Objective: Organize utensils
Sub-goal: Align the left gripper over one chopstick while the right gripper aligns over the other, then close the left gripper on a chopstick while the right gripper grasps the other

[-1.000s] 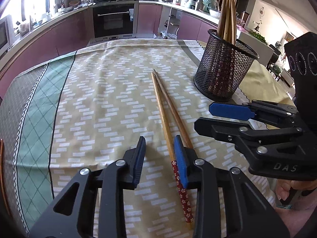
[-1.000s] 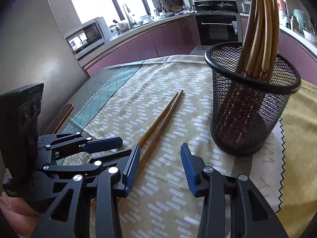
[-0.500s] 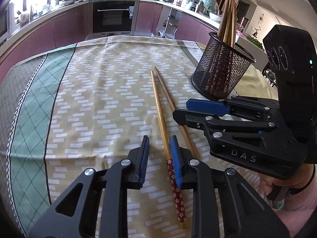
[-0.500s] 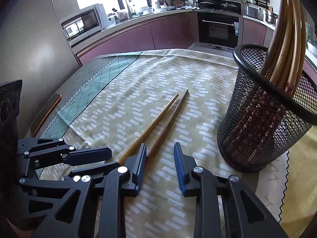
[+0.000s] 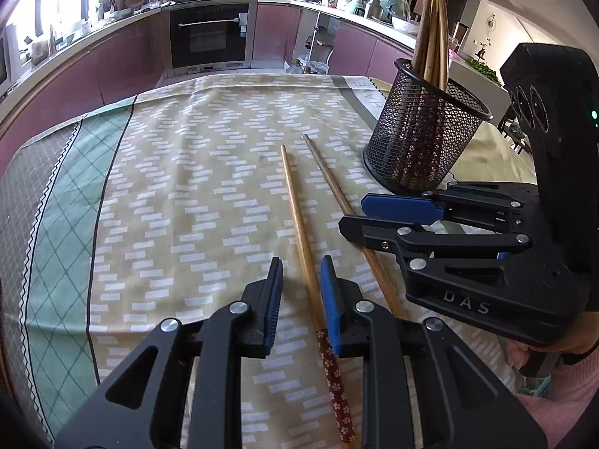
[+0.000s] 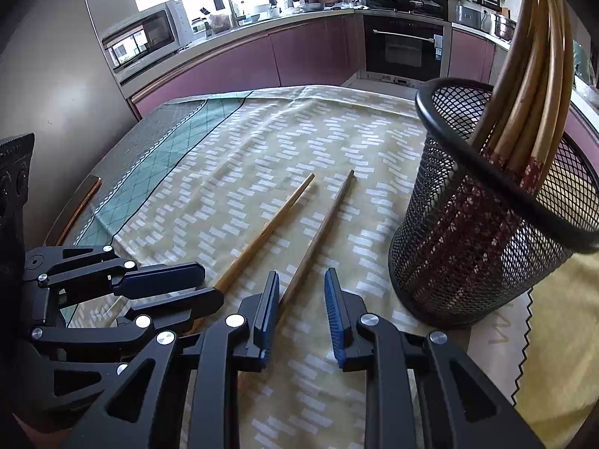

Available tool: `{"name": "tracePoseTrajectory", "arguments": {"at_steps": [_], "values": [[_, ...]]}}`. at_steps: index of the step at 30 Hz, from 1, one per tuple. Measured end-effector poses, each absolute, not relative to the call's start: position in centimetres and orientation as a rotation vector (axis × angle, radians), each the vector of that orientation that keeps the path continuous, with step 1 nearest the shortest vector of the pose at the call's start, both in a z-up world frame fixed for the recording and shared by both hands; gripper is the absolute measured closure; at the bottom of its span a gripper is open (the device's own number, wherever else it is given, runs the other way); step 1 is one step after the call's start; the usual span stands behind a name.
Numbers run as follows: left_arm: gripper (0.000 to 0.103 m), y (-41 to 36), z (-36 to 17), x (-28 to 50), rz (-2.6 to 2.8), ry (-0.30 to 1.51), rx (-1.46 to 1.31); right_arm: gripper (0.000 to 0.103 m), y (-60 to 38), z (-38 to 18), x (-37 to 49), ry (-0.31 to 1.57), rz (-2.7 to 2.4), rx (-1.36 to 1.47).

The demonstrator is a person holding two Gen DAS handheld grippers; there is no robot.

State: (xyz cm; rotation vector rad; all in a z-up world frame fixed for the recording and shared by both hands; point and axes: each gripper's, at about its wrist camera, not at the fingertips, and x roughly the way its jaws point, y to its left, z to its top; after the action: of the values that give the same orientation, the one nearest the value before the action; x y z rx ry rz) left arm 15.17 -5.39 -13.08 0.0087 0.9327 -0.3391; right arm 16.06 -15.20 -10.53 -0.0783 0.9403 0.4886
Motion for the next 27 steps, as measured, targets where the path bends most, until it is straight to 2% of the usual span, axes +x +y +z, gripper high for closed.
{"name": "tracePoseTrajectory", "arguments": {"at_steps": [7,11,17,27], "values": [[0.082,-5.9,-13.3,16.2,-0.337,0.937,0.034,0.084,-15.1,-10.6,16.5,0.927,0.468,-0.076],[0.085,-6.0,-13.4,16.5,-0.329,0.935,0.034,0.092,-15.5,-10.6,16.8,0.929,0.469,-0.033],[0.093,-6.1,-13.5,16.9,-0.314,0.934,0.019,0.094,-16.1,-10.7,16.7,0.923,0.463,0.034],[0.095,-5.8,-13.2,16.6,-0.311,0.926,-0.013,0.097,-17.1,-9.2,15.7,0.875,0.504,0.079]]}}
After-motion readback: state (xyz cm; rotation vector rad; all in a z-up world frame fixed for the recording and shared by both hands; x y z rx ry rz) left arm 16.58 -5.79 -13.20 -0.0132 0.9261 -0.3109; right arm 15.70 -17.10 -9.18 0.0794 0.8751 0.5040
